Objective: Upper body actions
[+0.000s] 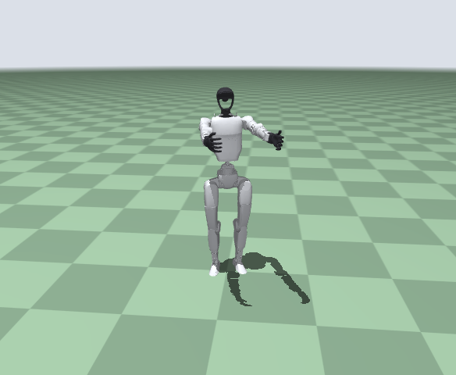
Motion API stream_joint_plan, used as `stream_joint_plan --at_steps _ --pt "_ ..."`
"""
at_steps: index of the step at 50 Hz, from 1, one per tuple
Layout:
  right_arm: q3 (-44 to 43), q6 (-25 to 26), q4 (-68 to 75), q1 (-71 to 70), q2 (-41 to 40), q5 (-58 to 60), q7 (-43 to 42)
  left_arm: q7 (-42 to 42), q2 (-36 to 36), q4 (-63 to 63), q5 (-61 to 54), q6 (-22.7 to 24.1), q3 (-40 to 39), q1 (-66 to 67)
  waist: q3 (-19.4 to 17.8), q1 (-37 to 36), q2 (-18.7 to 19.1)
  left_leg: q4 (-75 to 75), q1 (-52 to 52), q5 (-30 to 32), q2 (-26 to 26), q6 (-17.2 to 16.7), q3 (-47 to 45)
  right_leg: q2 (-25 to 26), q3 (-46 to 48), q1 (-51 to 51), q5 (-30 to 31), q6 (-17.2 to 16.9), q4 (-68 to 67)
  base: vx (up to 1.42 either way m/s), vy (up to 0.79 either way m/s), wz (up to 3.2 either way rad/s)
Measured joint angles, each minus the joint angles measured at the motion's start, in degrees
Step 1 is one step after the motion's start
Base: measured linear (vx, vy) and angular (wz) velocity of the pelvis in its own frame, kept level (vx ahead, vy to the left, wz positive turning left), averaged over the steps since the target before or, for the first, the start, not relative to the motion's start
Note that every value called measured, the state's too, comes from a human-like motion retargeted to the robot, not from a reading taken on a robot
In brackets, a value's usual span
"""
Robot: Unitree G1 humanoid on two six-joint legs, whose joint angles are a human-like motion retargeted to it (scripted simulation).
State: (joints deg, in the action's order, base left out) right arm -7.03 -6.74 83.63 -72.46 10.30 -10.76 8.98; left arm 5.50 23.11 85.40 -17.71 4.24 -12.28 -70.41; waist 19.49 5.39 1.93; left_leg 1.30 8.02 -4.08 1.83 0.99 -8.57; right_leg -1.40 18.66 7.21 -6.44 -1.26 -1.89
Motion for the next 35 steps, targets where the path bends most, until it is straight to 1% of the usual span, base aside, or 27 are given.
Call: stream_joint_plan --at_steps 3,8,11,15,19,24,28,32,35 --pt "1.0 -1.9 -1.9 1.8 -0.4 4.0 -0.2 -0.1 0.6 -0.4 2.0 0.4 -0.5 1.1 -0.3 0.3 0.2 0.0 -0.1 0.0 0.1 0.0 0.0 0.0 0.0 -0.1 0.0 0.0 0.0 0.00 0.00 0.00" --pt "1.9 -6.6 -4.2 8.0 -1.7 16.6 -1.8 0.4 1.9 -1.1 7.2 1.8 -2.0 6.4 -0.4 0.9 0.7 -0.1 -0.6 -0.1 0.3 0.1 -0.2 0.0 -0.2 -0.5 0.0 0.2 0.0 0.01 0.01 -0.01" --pt "1.1 -8.0 -3.4 12.8 -2.5 22.7 -2.7 0.5 2.9 -1.2 12.5 2.0 -2.3 11.2 -0.7 1.2 0.9 -0.1 -1.0 -0.1 0.3 0.1 -0.3 0.0 -0.3 -0.8 0.0 0.2 0.0 0.00 0.00 0.00" --pt "-0.2 -7.4 -0.7 19.7 -2.9 26.2 -2.2 0.9 3.7 -0.8 21.8 1.1 -2.1 18.6 -1.6 1.1 1.0 -0.1 -1.6 0.0 0.3 0.1 -0.4 0.0 -0.5 -1.3 0.1 0.3 -0.1 0.00 0.00 0.00" --pt "-0.2 -6.6 2.7 26.9 -2.5 29.6 -0.9 -0.9 3.4 0.1 28.1 -0.3 -3.1 26.9 -3.0 0.8 1.1 -0.2 -2.1 0.1 0.4 0.0 -0.7 0.0 -0.7 -1.5 0.3 0.4 -0.1 0.00 0.00 0.00" --pt "0.8 -6.0 5.0 36.3 -1.5 33.8 -1.2 -5.7 1.1 1.8 29.2 -2.7 -5.9 37.5 -5.6 0.8 0.9 -0.1 -2.7 0.3 0.4 0.0 -0.5 -0.1 -0.6 -2.2 0.5 0.4 -0.1 0.00 0.00 0.00" --pt "-0.1 -5.5 4.7 44.6 -1.3 39.8 -0.3 -9.4 -1.2 1.8 28.6 -4.7 -8.7 46.0 -9.0 1.8 0.6 0.0 -3.4 0.6 0.4 0.0 0.4 -0.1 0.0 -3.6 0.5 0.4 0.1 -0.02 -0.02 0.12" --pt "-0.7 -4.5 7.5 53.3 -0.6 43.4 -0.5 -11.8 -3.2 1.8 29.8 -5.4 -11.4 55.3 -11.8 2.5 0.4 0.0 -4.1 0.8 0.4 0.0 1.0 -0.1 0.5 -4.6 0.4 0.4 0.2 -0.01 -0.01 0.06" --pt "-1.0 -2.4 12.1 59.3 0.5 45.1 -2.6 -13.9 -4.8 3.0 31.1 -5.6 -12.2 62.0 -13.3 2.2 0.3 0.0 -4.6 0.7 0.3 0.0 0.7 0.0 0.2 -4.9 0.5 0.4 0.2 0.04 0.01 -0.07"
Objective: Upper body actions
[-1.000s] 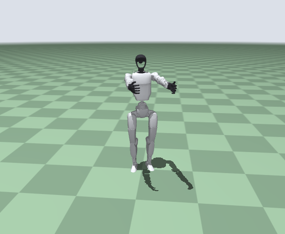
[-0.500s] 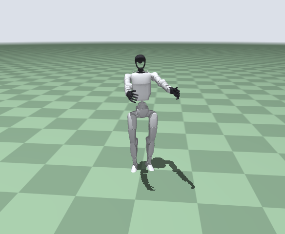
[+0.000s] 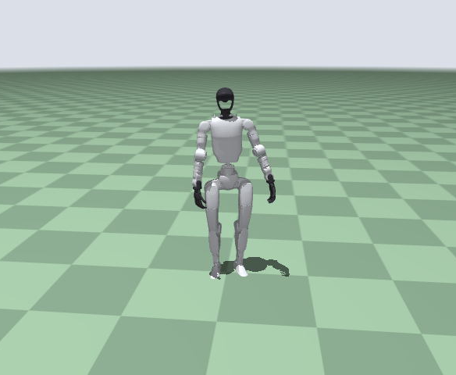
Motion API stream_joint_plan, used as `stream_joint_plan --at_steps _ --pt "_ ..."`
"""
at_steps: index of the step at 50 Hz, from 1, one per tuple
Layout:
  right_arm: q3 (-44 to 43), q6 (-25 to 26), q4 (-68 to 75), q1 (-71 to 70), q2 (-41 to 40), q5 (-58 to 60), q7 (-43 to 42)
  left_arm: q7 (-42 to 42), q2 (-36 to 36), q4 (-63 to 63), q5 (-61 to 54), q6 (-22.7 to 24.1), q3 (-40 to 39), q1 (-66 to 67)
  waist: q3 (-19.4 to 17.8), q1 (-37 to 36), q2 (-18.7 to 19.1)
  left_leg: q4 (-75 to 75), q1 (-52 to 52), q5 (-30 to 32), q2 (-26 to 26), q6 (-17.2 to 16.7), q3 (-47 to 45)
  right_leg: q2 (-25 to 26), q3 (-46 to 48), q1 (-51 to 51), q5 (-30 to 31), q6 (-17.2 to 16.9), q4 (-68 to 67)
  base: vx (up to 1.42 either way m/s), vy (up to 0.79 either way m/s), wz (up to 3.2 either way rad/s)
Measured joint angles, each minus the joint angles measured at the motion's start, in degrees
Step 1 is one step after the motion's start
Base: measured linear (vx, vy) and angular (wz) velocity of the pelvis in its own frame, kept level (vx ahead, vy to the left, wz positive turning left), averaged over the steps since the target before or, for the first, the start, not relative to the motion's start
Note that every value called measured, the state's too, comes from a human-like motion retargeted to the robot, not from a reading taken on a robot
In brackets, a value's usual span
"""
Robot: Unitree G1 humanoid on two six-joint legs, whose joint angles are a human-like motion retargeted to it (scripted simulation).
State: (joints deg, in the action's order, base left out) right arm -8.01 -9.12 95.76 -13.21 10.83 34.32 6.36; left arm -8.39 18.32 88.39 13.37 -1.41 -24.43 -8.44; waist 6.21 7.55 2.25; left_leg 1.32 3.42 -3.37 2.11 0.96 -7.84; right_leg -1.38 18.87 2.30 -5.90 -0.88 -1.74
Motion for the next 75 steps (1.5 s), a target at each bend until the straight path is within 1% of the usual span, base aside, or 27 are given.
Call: stream_joint_plan --at_steps 5,7,11,12,15,16,18,20,22,23,25,27,28,32,35,38,43,48,50,52,57,59,62,65,69,72,75 --pt "-1.5 5.8 1.6 10.5 0.0 -3.4 -1.7 -1.1 -6.1 1.9 3.0 -1.3 -1.8 8.4 -3.0 -0.6 -0.2 0.1 -0.6 -0.2 -0.2 0.0 -0.4 0.0 -0.3 -0.3 0.2 0.0 -0.1 0.01 0.00 -0.02" --pt "-3.2 6.0 1.6 14.4 -0.5 -6.6 -2.0 0.3 -9.4 3.4 0.8 -2.4 -4.0 10.7 -4.3 -0.5 -0.4 0.1 -0.9 -0.1 -0.2 -0.1 -0.2 -0.1 -0.2 -0.6 0.3 -0.1 -0.1 0.00 0.00 0.00" --pt "-5.1 5.0 1.6 19.4 -1.1 -12.7 -0.9 0.8 -14.6 6.0 -8.1 -1.1 -5.8 14.3 -6.3 -0.6 -0.8 0.0 -1.0 0.2 -0.1 -0.1 0.0 -0.3 0.0 -0.8 0.6 -0.1 0.0 -0.01 -0.01 0.07" --pt "-5.4 4.9 1.6 20.2 -1.3 -13.8 -0.4 0.7 -15.7 6.4 -9.1 -1.2 -6.7 14.9 -6.6 0.2 -1.0 0.1 -1.0 0.2 0.0 -0.3 0.9 -0.6 0.9 -0.9 0.5 -0.2 0.0 -0.04 -0.03 1.10" --pt "-5.8 4.4 1.6 21.3 -1.8 -15.4 0.9 -0.7 -18.0 8.1 -11.3 -1.7 -8.3 15.8 -6.9 8.9 -1.7 1.0 -0.2 -0.4 0.5 -2.5 9.9 -3.6 9.7 -1.8 -0.1 -1.1 0.3 -0.09 -0.03 2.27" --pt "-5.3 4.2 1.6 21.1 -2.0 -15.2 1.1 -1.6 -18.3 8.1 -12.0 -1.9 -8.7 16.0 -6.9 10.3 -1.8 1.2 0.1 -0.4 0.4 -3.1 11.1 -4.4 10.8 -1.9 -0.2 -1.6 0.3 -0.07 -0.03 1.63" --pt "-4.2 4.0 1.4 20.6 -2.3 -14.9 1.4 -2.9 -18.7 8.0 -13.2 -2.2 -9.8 16.2 -7.0 12.8 -1.8 1.2 0.7 0.0 0.7 -3.5 13.4 -4.9 13.1 -2.2 0.1 -1.9 0.7 -0.05 -0.02 1.00" --pt "-2.9 4.7 0.6 19.9 -2.6 -14.3 0.9 -2.1 -18.2 7.7 -13.3 -2.5 -10.1 16.1 -7.6 14.9 -1.5 0.9 1.1 1.1 1.5 -2.8 15.1 -4.0 14.9 -2.5 0.7 -1.1 1.7 -0.02 -0.01 0.43" --pt "-1.2 6.1 0.2 18.6 -2.8 -12.7 -1.8 -1.0 -17.3 7.2 -11.4 -2.2 -9.2 16.0 -8.0 11.9 -1.6 0.8 0.9 1.2 1.0 -2.3 11.7 -3.2 11.5 -2.0 0.8 -0.8 1.4 -0.01 -0.02 -1.39" --pt "-0.2 6.6 0.3 17.6 -2.8 -11.0 -4.5 -0.4 -16.6 6.7 -9.3 -2.1 -7.9 16.0 -8.1 8.6 -1.5 0.7 0.8 1.1 0.5 -1.8 8.3 -2.4 8.1 -1.5 0.8 -0.5 1.2 -0.01 -0.01 -2.10" --pt "1.6 7.3 0.2 16.3 -2.9 -8.1 -8.8 0.3 -15.5 6.0 -5.6 -1.9 -5.5 16.2 -8.2 6.4 -1.5 0.8 1.1 1.3 0.1 -1.6 5.9 -1.6 5.9 -1.1 1.2 0.0 1.4 0.00 0.00 -1.45" --pt "3.3 7.6 -0.2 15.5 -3.1 -6.1 -10.1 0.7 -14.7 5.4 -2.8 -1.8 -4.1 16.2 -8.0 3.7 -1.3 0.6 0.7 0.9 -0.9 -1.7 3.1 -1.7 3.0 0.0 1.3 -0.5 0.4 0.01 0.00 -1.04" --pt "3.9 7.5 -0.5 15.3 -3.3 -5.2 -9.7 0.8 -14.4 5.2 -2.0 -1.7 -3.5 16.3 -7.9 3.4 -0.9 0.6 0.6 0.9 -1.4 -1.8 2.8 -2.0 2.5 0.2 1.4 -1.2 0.0 0.01 -0.01 -0.39" --pt "4.1 8.0 -1.2 14.7 -3.8 -3.1 -7.4 -0.3 -14.3 5.1 -0.9 -0.8 -3.4 16.2 -7.7 5.6 -0.8 0.7 0.8 1.2 -1.0 -1.7 4.6 -2.0 4.3 0.2 1.7 -0.8 0.1 0.01 -0.01 0.30" --pt "3.9 7.8 -0.9 15.0 -3.7 -4.0 -7.5 -1.6 -14.9 5.3 -1.4 0.7 -3.7 16.0 -7.4 3.8 -1.5 0.8 0.4 0.9 -1.7 -2.5 2.5 -2.4 2.0 0.4 1.5 -0.9 -0.3 0.03 -0.01 -0.57" --pt "2.7 7.3 -0.1 15.8 -3.6 -7.3 -5.7 0.0 -15.4 5.7 -0.8 1.1 -3.8 15.7 -6.8 1.9 -2.2 1.2 0.2 0.2 -2.2 -3.3 0.8 -2.7 0.4 0.2 0.9 -1.1 -0.4 0.03 0.00 -0.50" --pt "1.3 6.6 1.6 16.4 -3.2 -11.6 -4.1 0.0 -14.9 6.9 -1.1 0.5 -4.4 15.3 -6.4 0.5 -1.9 0.6 -0.2 0.1 -1.7 -2.3 -0.5 -1.6 -0.8 0.3 0.7 -0.7 -0.5 0.02 0.00 -0.17" --pt "0.4 7.6 1.6 14.7 -2.7 -14.1 -3.9 1.0 -12.8 8.3 -1.2 -1.6 -3.8 13.2 -5.9 3.0 -1.7 0.5 0.5 0.8 -1.0 -1.8 1.5 -1.3 1.4 0.1 1.0 -0.2 0.4 -0.01 0.00 0.35" --pt "0.5 8.6 1.6 12.9 -2.3 -15.0 -4.5 1.7 -11.5 9.0 -1.7 -1.9 -2.9 11.4 -5.5 4.2 -1.4 0.5 0.9 1.0 -0.9 -1.8 2.6 -1.4 2.5 0.2 1.1 -0.2 0.5 -0.01 0.01 0.30" --pt "0.9 9.7 1.6 9.9 -2.1 -15.5 -5.2 2.4 -10.3 9.0 -2.1 -2.6 -2.1 8.4 -5.3 1.8 -1.3 0.5 0.9 0.7 -1.5 -1.9 0.3 -1.3 0.1 0.6 0.9 -0.5 0.1 -0.08 0.04 -0.58" --pt "2.1 9.8 1.6 0.2 -2.5 -14.1 -3.5 3.2 -8.6 7.7 -4.7 -2.5 0.8 -2.2 -4.2 1.1 -1.2 0.7 0.9 0.9 -1.6 -1.7 0.7 -1.1 0.4 0.6 1.0 -0.4 -0.2 -0.01 0.01 -0.03" --pt "1.1 9.8 1.6 -4.9 -3.5 -14.0 -1.6 2.3 -7.8 7.0 -5.5 -3.1 1.5 -7.7 -3.0 0.9 -1.3 0.7 0.8 1.0 -1.5 -1.6 0.8 -1.1 0.5 0.5 0.9 -0.4 -0.2 0.00 0.00 0.00" --pt "-2.7 10.0 0.7 -12.9 -5.7 -15.1 2.5 1.2 -6.7 5.6 -7.0 -3.8 1.5 -16.5 -1.0 0.7 -1.4 0.7 0.7 1.0 -1.5 -1.5 1.0 -0.9 0.6 0.3 0.9 -0.3 -0.3 0.03 -0.01 0.02" --pt "-6.4 10.0 -2.1 -21.1 -8.1 -16.6 5.8 2.0 -5.6 4.6 -8.8 -3.8 0.3 -26.1 1.0 0.5 -1.4 0.8 0.7 0.8 -1.5 -1.4 0.9 -0.6 0.5 0.4 0.7 -0.2 -0.3 0.00 0.00 0.00" --pt "-8.4 9.5 -6.2 -31.8 -10.3 -17.5 7.7 5.3 -4.6 3.2 -12.6 -2.5 0.5 -38.3 3.8 0.5 -1.2 0.9 1.1 0.5 -1.7 -1.4 0.8 -0.4 0.4 0.8 0.5 -0.2 -0.4 0.00 0.00 0.00" --pt "-8.7 9.1 -9.1 -39.1 -10.8 -19.5 8.8 5.6 -3.8 1.2 -14.8 -1.0 2.4 -45.6 5.9 0.2 -1.2 0.9 1.8 0.3 -1.7 -1.5 0.6 -0.4 0.3 1.4 0.4 -0.2 -0.3 0.00 0.00 0.00" --pt "-7.4 8.2 -11.5 -45.5 -10.2 -23.9 9.0 5.8 -2.9 -1.2 -16.6 0.3 5.0 -51.3 7.8 -0.2 -1.2 0.8 2.3 0.1 -1.6 -1.5 0.4 -0.4 0.2 2.0 0.3 -0.2 -0.1 0.04 0.00 -0.03"
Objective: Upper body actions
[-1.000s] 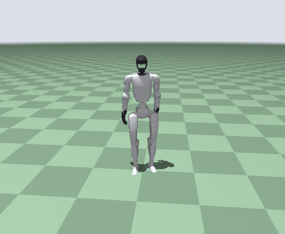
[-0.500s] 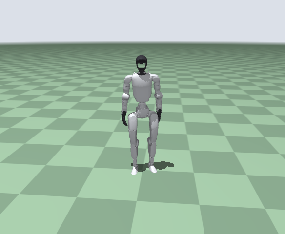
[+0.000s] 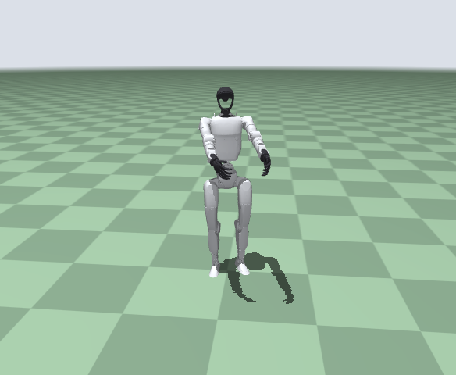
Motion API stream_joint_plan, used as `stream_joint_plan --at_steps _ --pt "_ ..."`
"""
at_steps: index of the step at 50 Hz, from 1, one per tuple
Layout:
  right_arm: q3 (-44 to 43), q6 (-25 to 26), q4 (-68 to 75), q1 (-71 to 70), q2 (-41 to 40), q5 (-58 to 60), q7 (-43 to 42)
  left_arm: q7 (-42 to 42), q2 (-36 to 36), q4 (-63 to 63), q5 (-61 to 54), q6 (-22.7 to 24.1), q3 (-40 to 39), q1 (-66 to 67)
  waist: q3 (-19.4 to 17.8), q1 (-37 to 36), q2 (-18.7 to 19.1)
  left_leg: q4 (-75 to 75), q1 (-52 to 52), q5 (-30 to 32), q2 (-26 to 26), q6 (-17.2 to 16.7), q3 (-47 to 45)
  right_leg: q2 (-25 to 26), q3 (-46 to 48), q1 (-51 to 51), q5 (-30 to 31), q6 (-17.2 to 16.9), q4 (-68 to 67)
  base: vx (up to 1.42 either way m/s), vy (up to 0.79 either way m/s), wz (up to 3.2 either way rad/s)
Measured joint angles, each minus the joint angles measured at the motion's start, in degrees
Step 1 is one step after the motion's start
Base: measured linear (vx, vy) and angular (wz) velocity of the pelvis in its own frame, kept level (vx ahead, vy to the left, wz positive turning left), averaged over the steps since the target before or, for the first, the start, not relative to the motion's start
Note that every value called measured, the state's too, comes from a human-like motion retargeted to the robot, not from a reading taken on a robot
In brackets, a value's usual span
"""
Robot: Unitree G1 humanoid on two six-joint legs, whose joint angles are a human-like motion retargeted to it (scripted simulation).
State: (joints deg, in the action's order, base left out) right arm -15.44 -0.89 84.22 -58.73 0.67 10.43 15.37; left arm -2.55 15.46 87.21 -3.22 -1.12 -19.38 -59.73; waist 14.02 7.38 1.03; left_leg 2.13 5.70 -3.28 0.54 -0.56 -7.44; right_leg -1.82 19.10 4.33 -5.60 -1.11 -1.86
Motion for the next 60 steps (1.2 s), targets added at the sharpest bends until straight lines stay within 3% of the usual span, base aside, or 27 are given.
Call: stream_joint_plan --at_steps 8,14,19,25,41,50,55,60 --pt "4.9 -2.3 -3.9 -12.4 4.3 -17.0 -4.4 7.9 3.5 -2.8 -6.3 6.2 6.3 -9.4 3.6 -1.2 0.3 -0.1 1.5 -0.6 0.2 -0.1 -0.8 -0.2 -0.5 1.9 -0.4 -0.1 0.0 0.00 0.00 0.00" --pt "8.6 -5.6 -3.7 -16.6 6.9 -19.3 -8.3 11.5 5.1 -1.4 -14.6 13.2 9.3 -13.2 4.7 -1.0 0.6 -0.1 2.1 -0.8 0.5 -0.1 -0.1 -0.3 -0.1 2.0 -0.8 -0.2 0.1 0.00 0.00 0.00" --pt "9.2 -6.2 -2.8 -17.1 6.3 -17.8 -8.9 11.1 6.3 -0.7 -13.5 12.6 11.2 -14.5 5.3 -0.8 1.1 -0.1 2.2 -0.9 0.5 -0.1 0.0 -0.3 0.1 2.0 -1.0 -0.3 0.1 0.00 0.00 0.00" --pt "8.6 -6.3 -1.9 -16.2 5.4 -19.3 -9.6 13.2 6.4 -0.4 -11.0 15.5 12.3 -15.0 5.7 -1.1 1.1 -0.1 2.1 -1.1 0.5 0.0 -0.3 -0.2 -0.1 2.1 -1.1 -0.2 0.1 0.00 0.00 0.00" --pt "7.4 -6.6 -3.1 -14.4 5.2 -18.2 -10.4 11.7 6.0 -0.7 -11.9 15.0 9.4 -12.4 6.1 -1.0 1.4 -0.1 2.2 -1.3 0.9 0.2 -0.2 -0.4 0.1 2.1 -1.2 -0.3 0.2 0.00 0.00 0.00" --pt "6.7 -13.3 -17.0 -0.9 -1.2 -10.3 -7.2 2.1 6.1 -10.3 -3.7 16.7 5.0 0.5 6.8 -0.4 2.7 -0.4 1.3 -1.7 1.0 0.3 -1.7 -0.2 -1.3 2.3 -1.1 -0.2 0.0 0.03 0.03 -0.10" --pt "9.3 -19.7 -22.6 11.3 -1.2 -1.7 -7.8 -2.1 6.6 -15.9 1.4 18.0 4.2 14.1 4.5 0.5 3.2 -0.4 0.0 -1.8 0.9 0.3 -2.0 -0.1 -1.7 1.3 -1.1 -0.1 -0.2 0.00 0.00 0.00" --pt "10.2 -22.1 -20.1 24.8 -0.2 3.3 -9.2 -2.8 3.9 -14.4 3.6 17.7 0.7 27.2 1.9 1.1 3.0 -0.5 -0.8 -1.6 1.0 0.4 -1.5 -0.1 -1.3 0.4 -1.0 -0.2 -0.1 0.00 0.00 0.00"
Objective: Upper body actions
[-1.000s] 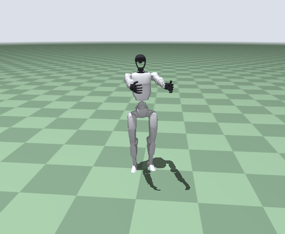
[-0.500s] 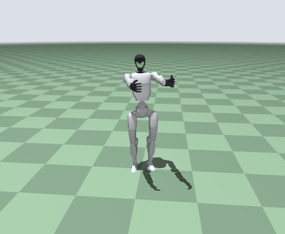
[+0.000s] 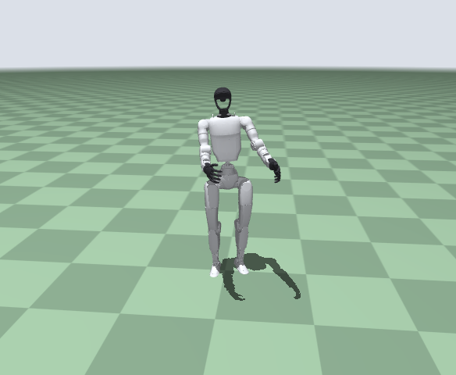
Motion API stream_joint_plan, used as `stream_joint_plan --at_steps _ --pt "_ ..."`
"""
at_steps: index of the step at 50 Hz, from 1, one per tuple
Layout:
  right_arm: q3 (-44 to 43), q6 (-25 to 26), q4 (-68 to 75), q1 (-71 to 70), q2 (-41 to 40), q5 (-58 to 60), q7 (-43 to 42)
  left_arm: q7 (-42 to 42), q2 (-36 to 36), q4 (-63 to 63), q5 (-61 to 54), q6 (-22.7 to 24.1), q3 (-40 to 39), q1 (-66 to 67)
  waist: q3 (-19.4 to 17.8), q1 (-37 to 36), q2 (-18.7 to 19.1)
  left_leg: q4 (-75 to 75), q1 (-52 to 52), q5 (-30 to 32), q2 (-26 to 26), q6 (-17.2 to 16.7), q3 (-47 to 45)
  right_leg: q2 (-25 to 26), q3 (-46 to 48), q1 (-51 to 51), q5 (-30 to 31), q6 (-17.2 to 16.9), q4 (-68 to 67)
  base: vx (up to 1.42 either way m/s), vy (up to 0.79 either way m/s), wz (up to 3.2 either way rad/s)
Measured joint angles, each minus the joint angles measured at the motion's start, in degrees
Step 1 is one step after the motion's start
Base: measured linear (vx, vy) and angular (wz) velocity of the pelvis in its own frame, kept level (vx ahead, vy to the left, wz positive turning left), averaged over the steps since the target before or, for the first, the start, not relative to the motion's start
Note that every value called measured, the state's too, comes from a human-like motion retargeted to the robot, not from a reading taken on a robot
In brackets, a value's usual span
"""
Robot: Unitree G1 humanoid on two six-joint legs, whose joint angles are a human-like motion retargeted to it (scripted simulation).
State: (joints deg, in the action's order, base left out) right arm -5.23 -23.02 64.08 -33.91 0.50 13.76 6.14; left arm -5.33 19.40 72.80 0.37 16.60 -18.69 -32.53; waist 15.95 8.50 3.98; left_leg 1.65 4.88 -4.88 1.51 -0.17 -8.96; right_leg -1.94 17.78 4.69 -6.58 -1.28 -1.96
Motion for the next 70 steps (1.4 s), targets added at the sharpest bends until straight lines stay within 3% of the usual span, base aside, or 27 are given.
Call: stream_joint_plan --at_steps 7,15,20,23,25,31,38,53,70 --pt "1.5 0.6 10.7 15.5 4.2 14.6 -1.6 -4.1 -4.6 10.9 4.5 -4.7 -4.8 14.6 -2.4 0.0 -0.4 -0.2 0.6 0.5 0.0 -0.2 0.2 -0.4 0.3 0.6 0.5 -0.1 0.2 -0.02 0.00 0.02" --pt "1.3 7.5 24.5 25.7 6.2 26.5 -6.4 -2.1 -9.1 19.5 9.1 -7.3 -7.5 27.6 -4.2 0.8 -1.1 -0.1 1.5 0.7 0.1 -0.4 0.6 -0.9 0.5 1.4 0.7 -0.2 0.2 0.00 0.00 0.00" --pt "1.1 15.4 33.3 29.3 7.7 22.3 -8.5 -0.8 -10.9 22.8 9.6 -11.9 -6.6 32.7 -4.9 0.3 -1.7 -0.2 1.7 0.8 0.0 -0.5 0.4 -1.0 0.2 1.7 0.9 -0.3 0.2 0.00 0.00 0.00" --pt "1.0 22.6 33.3 31.7 7.9 20.1 -6.2 -6.0 -11.9 23.6 10.9 -14.7 -5.3 34.9 -5.2 0.3 -1.7 -0.3 1.7 0.8 -0.2 -0.5 0.4 -0.9 0.2 1.7 0.9 -0.3 0.1 0.00 0.00 0.00" --pt "0.9 24.4 33.3 32.7 7.9 20.7 -4.7 -8.9 -12.7 23.5 12.2 -16.2 -4.4 36.4 -5.7 0.7 -1.6 -0.3 1.5 0.9 -0.2 -0.4 0.5 -0.9 0.3 1.5 0.9 -0.3 0.2 0.00 0.00 0.00" --pt "0.7 22.2 32.9 32.8 7.4 23.5 -3.3 -5.9 -15.5 21.7 16.7 -15.3 -4.6 38.8 -6.3 6.1 -0.8 0.0 1.6 0.6 0.0 -1.0 5.4 -2.4 4.9 1.0 0.6 -1.2 0.0 -0.01 0.00 0.70" --pt "4.7 22.1 32.6 32.2 7.7 29.2 -4.8 -6.6 -14.3 19.1 20.9 -18.0 -4.6 38.5 -7.3 1.6 -1.5 0.0 1.5 1.5 -0.5 -0.5 1.2 -1.8 0.7 1.5 1.7 -1.1 -0.3 -0.01 0.00 -0.51" --pt "2.6 23.2 32.6 32.2 7.6 27.9 -3.1 -6.8 -15.1 17.8 22.8 -20.5 -4.7 38.2 -7.4 5.2 -1.6 -0.1 1.2 1.2 0.5 -0.6 4.3 -1.7 4.0 0.8 1.4 -0.2 0.3 0.00 0.00 0.16" --pt "2.5 23.6 31.9 32.0 7.3 28.9 -2.0 -8.9 -14.5 16.4 23.9 -21.8 -4.6 37.9 -8.6 3.9 -1.9 -0.8 -0.3 1.2 0.0 0.0 2.4 -1.0 2.3 0.6 1.6 -0.3 -0.1 0.00 0.00 -0.01"
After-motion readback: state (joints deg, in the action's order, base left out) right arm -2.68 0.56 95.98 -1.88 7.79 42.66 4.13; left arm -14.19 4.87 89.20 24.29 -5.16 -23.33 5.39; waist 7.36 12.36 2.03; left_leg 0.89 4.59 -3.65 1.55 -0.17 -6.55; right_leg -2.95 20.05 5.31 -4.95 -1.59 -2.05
